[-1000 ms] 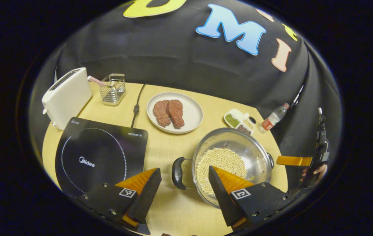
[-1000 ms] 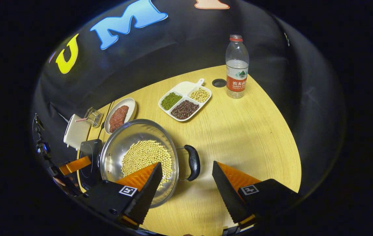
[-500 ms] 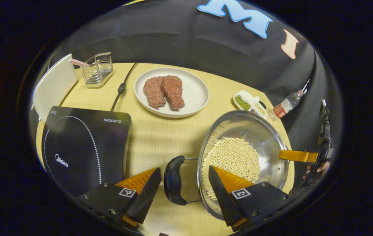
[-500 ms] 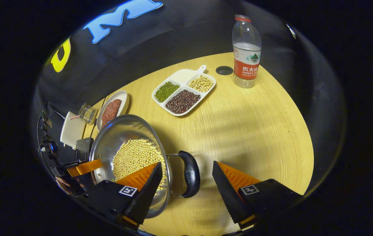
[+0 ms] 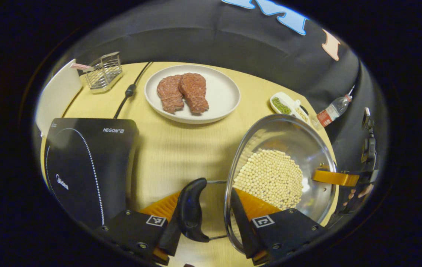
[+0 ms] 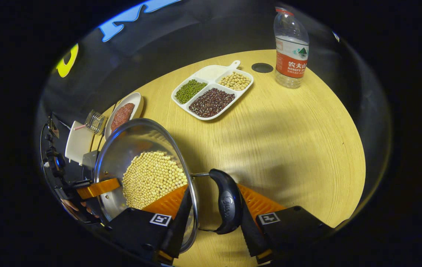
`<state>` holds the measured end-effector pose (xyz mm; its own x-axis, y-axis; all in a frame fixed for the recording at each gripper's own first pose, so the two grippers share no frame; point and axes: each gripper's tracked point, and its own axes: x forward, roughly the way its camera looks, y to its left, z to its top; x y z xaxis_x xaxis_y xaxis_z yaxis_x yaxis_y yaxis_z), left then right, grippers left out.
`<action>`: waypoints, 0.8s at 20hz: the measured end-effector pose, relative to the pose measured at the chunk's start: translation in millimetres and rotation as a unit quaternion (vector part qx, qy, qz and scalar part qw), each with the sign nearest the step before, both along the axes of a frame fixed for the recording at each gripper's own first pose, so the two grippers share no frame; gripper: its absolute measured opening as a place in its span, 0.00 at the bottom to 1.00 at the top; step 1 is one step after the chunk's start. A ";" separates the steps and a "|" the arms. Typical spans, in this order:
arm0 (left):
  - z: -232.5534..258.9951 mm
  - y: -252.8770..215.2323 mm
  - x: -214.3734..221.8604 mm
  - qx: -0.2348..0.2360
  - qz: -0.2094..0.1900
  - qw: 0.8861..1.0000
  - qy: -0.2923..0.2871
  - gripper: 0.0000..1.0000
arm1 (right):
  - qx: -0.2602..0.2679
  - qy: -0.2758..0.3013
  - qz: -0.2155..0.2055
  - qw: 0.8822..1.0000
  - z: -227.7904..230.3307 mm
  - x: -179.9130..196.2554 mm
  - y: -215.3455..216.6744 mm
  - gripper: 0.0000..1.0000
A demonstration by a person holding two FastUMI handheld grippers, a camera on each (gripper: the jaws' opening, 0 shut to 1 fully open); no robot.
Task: First push the handle of the pot to place it horizontally, then grasp the pot with both hands and set it on the induction cooktop.
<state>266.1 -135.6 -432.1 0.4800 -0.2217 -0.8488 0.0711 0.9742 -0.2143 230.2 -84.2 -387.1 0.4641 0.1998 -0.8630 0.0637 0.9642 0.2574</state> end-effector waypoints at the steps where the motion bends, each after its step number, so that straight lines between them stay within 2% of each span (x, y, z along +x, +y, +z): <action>1: -0.6 1.3 0.4 0.006 0.000 1.000 -0.001 0.69 | 0.002 0.002 -0.001 1.000 -0.6 0.3 0.2 0.67; 2: -1.7 1.6 1.6 0.003 0.000 1.000 -0.001 0.68 | 0.002 0.003 -0.002 1.000 3.4 -1.8 -1.6 0.61; 4: -1.3 1.6 0.4 -0.010 0.008 1.000 0.003 0.56 | 0.004 0.008 0.000 1.000 -1.3 -2.5 1.7 0.58; 5: -1.0 1.8 0.5 -0.009 0.005 1.000 0.003 0.59 | 0.003 0.011 0.004 1.000 -1.2 -4.8 1.6 0.56; 6: -1.1 1.8 1.3 -0.006 0.003 1.000 0.003 0.54 | 0.002 0.013 0.006 1.000 1.4 -7.5 1.1 0.54; 7: -1.2 1.2 0.7 -0.007 0.002 1.000 0.003 0.58 | -0.002 0.016 0.008 1.000 -0.3 -10.1 2.0 0.57; 8: -2.0 0.6 0.0 -0.008 0.004 1.000 0.007 0.60 | -0.003 0.017 0.007 1.000 1.0 -13.0 1.7 0.55; 9: -2.4 -0.6 0.6 -0.009 0.005 1.000 0.009 0.56 | -0.003 0.020 0.002 1.000 2.0 -18.2 1.2 0.52; 11: -1.0 -0.6 5.5 -0.006 -0.005 1.000 0.011 0.59 | -0.004 0.027 -0.010 1.000 4.6 -32.1 -0.8 0.55; 12: 1.9 0.5 7.8 -0.006 -0.009 1.000 0.011 0.59 | -0.004 0.028 -0.015 0.999 6.4 -36.7 0.0 0.52; 13: 6.3 3.5 11.1 -0.008 -0.013 1.000 0.011 0.55 | -0.004 0.028 -0.019 0.999 10.7 -43.7 1.2 0.52; 16: 15.4 14.8 18.9 -0.008 -0.029 1.000 0.010 0.55 | -0.013 0.027 -0.029 0.999 33.8 -80.9 0.2 0.55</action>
